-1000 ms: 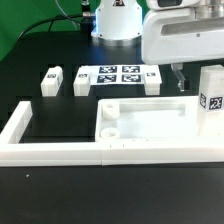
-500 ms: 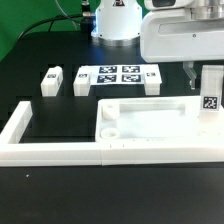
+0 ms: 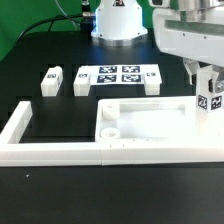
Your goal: Assemble desk
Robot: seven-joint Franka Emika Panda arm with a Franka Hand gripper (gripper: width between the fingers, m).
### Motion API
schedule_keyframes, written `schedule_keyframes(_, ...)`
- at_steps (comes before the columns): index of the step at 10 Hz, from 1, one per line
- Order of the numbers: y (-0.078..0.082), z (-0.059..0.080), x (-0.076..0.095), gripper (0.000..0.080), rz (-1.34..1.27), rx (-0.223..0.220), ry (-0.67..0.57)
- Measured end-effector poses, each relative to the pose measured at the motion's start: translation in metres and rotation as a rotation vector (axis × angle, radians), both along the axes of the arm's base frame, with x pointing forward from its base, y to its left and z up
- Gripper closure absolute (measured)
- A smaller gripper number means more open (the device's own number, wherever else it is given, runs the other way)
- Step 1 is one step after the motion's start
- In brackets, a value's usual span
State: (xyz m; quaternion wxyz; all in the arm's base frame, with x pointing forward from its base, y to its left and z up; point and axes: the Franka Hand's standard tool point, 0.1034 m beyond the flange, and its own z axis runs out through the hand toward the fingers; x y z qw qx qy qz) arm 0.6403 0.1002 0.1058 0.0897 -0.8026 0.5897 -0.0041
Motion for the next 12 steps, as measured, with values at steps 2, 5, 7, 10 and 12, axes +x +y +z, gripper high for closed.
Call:
schedule_keyframes(2,0.0,0.0,0.0,0.0508,-0.177,0.031,0.026)
schedule_keyframes(5,0.001,-0.001,-0.001,0.0389,0.121,-0.021,-0.005)
schedule_keyframes(7,0.004,-0.003,-0.002,0.0179,0.478,-0.058,-0.044)
schedule_keyframes(10,0.003,-0.004,-0.002,0.0151,0.63,-0.076,-0.066)
schedule_keyframes(12,0.012,-0.003,-0.001,0.015,1.063,-0.175,-0.092)
